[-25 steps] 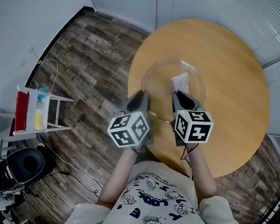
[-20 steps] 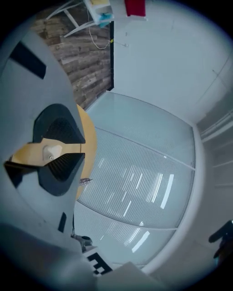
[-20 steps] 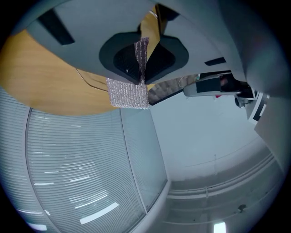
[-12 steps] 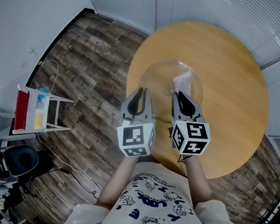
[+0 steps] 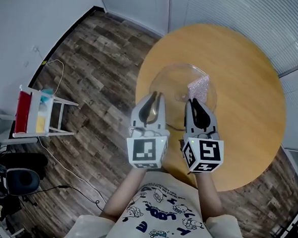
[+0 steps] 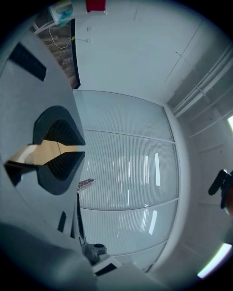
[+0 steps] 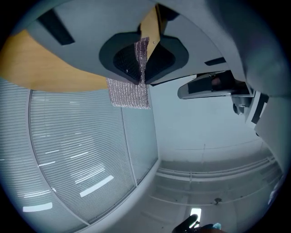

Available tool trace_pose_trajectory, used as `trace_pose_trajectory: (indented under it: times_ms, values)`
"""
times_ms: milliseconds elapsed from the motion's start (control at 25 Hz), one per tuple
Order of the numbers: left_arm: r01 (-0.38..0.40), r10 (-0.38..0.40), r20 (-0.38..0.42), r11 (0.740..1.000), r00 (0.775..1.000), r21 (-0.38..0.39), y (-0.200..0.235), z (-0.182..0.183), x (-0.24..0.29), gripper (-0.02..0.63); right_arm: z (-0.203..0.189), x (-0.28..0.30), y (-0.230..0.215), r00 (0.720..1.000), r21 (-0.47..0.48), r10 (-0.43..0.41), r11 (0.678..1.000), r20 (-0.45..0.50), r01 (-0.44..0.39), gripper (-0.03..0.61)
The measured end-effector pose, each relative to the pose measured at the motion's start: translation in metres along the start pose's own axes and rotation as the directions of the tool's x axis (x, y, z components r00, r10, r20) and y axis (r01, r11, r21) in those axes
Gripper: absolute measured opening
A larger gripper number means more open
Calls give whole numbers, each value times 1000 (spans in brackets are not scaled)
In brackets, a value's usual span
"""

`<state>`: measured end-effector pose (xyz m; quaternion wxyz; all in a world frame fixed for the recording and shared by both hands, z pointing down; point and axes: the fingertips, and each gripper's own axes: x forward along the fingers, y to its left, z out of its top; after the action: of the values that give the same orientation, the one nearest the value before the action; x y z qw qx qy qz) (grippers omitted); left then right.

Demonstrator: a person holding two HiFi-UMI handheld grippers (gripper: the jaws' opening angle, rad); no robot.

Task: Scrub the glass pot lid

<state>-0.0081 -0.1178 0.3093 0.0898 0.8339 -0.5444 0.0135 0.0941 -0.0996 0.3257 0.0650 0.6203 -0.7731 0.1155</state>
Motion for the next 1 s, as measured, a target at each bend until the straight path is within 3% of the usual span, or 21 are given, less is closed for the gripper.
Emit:
trace_pose_trajectory:
  times_ms: [240, 1000]
  values:
    - [12, -12, 28, 1000, 1000, 13, -8, 8, 3, 51, 8, -1, 1, 999, -40, 19, 999, 44, -17, 55]
    - [28, -30, 38, 998, 999, 53, -17, 11, 6, 51, 13, -2, 1, 997, -40, 14, 999, 70, -11, 55]
